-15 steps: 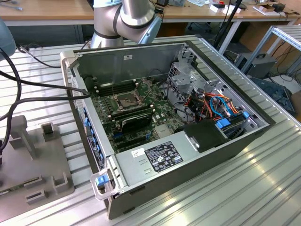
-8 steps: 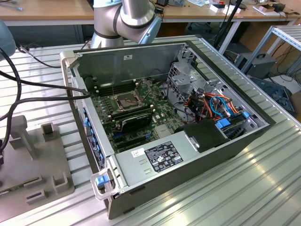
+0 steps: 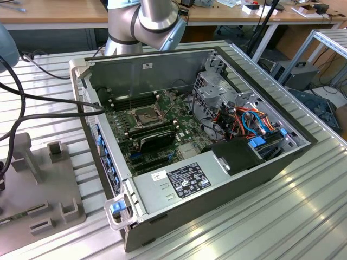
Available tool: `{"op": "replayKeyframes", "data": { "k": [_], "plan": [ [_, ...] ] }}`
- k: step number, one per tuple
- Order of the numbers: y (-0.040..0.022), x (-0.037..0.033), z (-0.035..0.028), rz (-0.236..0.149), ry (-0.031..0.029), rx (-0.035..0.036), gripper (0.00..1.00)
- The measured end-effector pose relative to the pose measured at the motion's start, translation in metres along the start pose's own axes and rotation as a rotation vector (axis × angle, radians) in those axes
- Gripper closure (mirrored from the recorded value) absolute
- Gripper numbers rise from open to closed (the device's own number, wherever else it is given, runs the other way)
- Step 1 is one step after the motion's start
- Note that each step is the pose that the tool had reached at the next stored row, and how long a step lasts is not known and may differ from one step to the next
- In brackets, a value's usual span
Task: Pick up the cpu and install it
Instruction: 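Pick up the cpu and move it towards the insertion slot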
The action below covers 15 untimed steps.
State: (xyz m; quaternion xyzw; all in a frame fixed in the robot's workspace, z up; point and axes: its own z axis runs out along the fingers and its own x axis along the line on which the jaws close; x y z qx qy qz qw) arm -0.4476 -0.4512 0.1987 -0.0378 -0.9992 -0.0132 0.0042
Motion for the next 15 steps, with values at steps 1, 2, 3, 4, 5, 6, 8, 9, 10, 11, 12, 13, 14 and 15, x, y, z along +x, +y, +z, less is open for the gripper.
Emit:
{"op": "replayKeyframes", "data": {
  "k": [1,2,3,4,5,6,8,9,10,11,12,13,14,15],
  "plan": [
    [0.0,-0.0001,0.0006,0.0,-0.0002,0.0021,0.38],
    [-0.0001,0.0,0.0006,0.0,0.0002,0.0031,0.38],
    [0.0,0.0,0.0008,0.0,0.0001,0.0039,0.38],
    [0.0001,0.0,0.0011,0.0,-0.0002,0.0049,0.38],
    [0.0001,0.0,0.0013,-0.001,-0.0004,0.0059,0.38],
    [0.0002,0.0,0.0017,-0.004,-0.0004,0.0075,0.38],
    [0.0004,0.0,0.0022,-0.008,-0.0003,0.0093,0.38],
    [0.0006,0.0,0.0023,-0.011,-0.0004,0.0098,0.38],
    [0.0007,0.0001,0.0025,-0.017,-0.0002,0.011,0.38],
    [0.0007,0.0,0.0025,-0.019,-0.0003,0.0115,0.38],
    [0.0007,0.0,0.0025,-0.019,-0.0003,0.0115,0.38],
    [0.0008,0.0,0.0025,-0.019,-0.0003,0.0115,0.38],
    [0.0008,0.0,0.0025,-0.019,-0.0003,0.0115,0.38],
    [0.0008,0.0,0.0025,-0.019,-0.0003,0.0115,0.38]
  ]
}}
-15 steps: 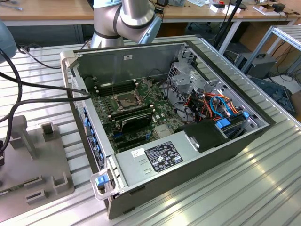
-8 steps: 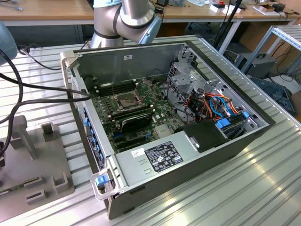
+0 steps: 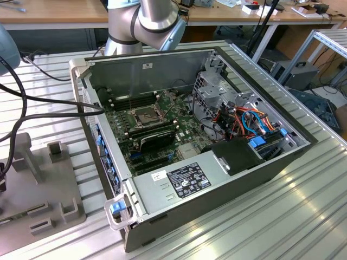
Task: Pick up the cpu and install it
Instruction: 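Pick up the cpu and move it towards the insertion slot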
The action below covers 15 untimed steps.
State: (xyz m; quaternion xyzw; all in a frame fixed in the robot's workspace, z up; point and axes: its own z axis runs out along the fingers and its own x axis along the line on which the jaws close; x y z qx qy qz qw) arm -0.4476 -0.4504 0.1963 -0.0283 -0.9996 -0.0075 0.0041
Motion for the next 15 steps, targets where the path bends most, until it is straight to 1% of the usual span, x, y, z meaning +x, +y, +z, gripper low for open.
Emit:
{"op": "replayKeyframes", "data": {
  "k": [4,7,9,11,15],
  "plan": [
    [0.0001,0.0,0.0009,-0.003,0.0,0.002,0.38],
    [0.0002,0.0,0.0012,-0.005,0.0,0.0022,0.38],
    [0.0013,0.0001,0.0015,-0.005,-0.0003,0.002,0.38],
    [0.0039,0.0002,0.0021,-0.005,-0.0002,0.0021,0.38],
    [0.0042,0.0002,0.0037,-0.005,0.0002,0.0024,0.38]
  ]
}}
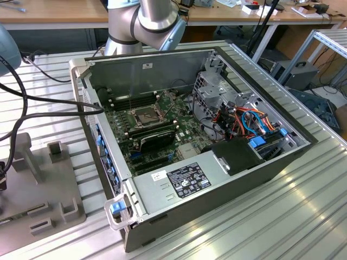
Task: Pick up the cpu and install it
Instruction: 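Pick up the cpu and move it towards the insertion slot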
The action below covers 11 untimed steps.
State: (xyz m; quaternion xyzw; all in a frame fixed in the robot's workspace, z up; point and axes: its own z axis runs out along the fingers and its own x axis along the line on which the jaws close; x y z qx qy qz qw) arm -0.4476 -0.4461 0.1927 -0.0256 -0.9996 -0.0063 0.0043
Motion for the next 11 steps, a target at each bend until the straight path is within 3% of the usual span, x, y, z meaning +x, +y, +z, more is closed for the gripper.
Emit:
{"op": "replayKeyframes", "data": {
  "k": [11],
  "plan": [
    [0.0,0.0011,0.0016,0.0,-0.0004,0.0004,0.38]
  ]
}}
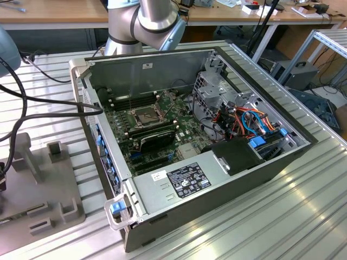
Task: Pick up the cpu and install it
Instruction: 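Pick up the cpu and move it towards the insertion slot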
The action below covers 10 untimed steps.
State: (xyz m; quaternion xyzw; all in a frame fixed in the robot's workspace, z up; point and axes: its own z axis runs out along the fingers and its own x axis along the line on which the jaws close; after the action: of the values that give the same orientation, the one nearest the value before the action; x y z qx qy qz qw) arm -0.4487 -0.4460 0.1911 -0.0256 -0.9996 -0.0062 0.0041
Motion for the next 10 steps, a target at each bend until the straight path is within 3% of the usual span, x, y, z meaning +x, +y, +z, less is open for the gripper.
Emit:
{"op": "replayKeyframes", "data": {
  "k": [10],
  "plan": [
    [-0.0001,0.0014,0.0016,-0.001,0.0002,0.0006,0.38]
  ]
}}
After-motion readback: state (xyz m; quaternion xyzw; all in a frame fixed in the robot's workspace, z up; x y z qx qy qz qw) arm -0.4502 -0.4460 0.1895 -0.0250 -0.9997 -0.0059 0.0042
